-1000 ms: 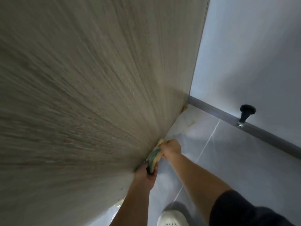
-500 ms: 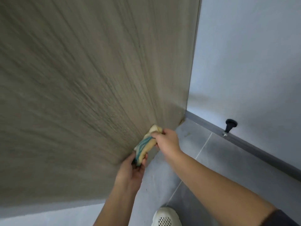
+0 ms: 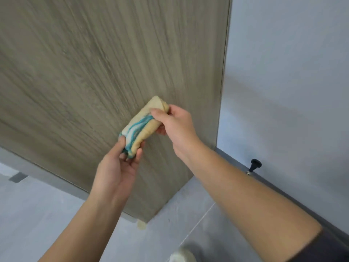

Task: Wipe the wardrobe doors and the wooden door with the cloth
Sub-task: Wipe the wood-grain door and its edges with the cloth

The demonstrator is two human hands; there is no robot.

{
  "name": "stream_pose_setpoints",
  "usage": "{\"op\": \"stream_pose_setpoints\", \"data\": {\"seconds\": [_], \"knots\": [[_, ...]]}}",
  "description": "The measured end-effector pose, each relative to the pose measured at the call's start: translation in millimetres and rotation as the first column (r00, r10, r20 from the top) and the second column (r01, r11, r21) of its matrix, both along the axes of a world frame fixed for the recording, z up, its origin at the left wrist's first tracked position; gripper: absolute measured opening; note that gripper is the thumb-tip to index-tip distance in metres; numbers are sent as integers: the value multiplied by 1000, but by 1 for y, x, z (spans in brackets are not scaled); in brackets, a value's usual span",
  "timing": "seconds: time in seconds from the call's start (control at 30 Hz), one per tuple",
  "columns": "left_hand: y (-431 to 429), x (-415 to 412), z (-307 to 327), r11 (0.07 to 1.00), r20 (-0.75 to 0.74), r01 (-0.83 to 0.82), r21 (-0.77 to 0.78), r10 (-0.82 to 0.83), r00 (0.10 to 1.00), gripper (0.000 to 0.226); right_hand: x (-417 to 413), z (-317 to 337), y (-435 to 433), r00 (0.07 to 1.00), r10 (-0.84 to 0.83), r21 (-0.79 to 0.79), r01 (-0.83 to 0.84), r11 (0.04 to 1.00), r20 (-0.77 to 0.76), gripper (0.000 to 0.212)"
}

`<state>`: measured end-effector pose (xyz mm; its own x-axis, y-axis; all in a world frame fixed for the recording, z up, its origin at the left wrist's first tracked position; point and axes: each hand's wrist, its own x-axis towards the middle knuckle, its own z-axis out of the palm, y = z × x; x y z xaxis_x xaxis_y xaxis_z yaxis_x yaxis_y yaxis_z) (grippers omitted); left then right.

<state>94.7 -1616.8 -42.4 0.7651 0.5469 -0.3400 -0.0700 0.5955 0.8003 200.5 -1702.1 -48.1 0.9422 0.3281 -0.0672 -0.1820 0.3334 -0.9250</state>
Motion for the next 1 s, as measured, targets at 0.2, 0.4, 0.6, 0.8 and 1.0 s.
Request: {"op": "stream_pose_setpoints", "data": {"seconds": [0.2, 0.4, 0.6, 0.8, 1.0], "knots": [[-7, -8, -64, 995, -179, 101, -19, -103, 978, 20, -8, -67, -37, 977, 65, -68, -81, 994, -202, 3], [-32, 7, -154, 919, -421, 221, -327, -351, 836, 15, -19, -161, -80, 815, -151, -295, -26, 955, -559, 5], [-54, 37, -186, 857, -425, 244, -454, -449, 786, 19, 8, -180, -103, 825, -301, -593, -50, 803, -477, 12], [-60, 62, -256, 860, -534, 174, -479, -443, 720, 21, 36, -256, -101, 831, -339, -739, -122, 662, -441, 15], [-48, 91, -330, 899, -641, 10, -438, -320, 698, 23, 71, -333, -74, 816, -269, -724, -242, 646, -512, 8]]}}
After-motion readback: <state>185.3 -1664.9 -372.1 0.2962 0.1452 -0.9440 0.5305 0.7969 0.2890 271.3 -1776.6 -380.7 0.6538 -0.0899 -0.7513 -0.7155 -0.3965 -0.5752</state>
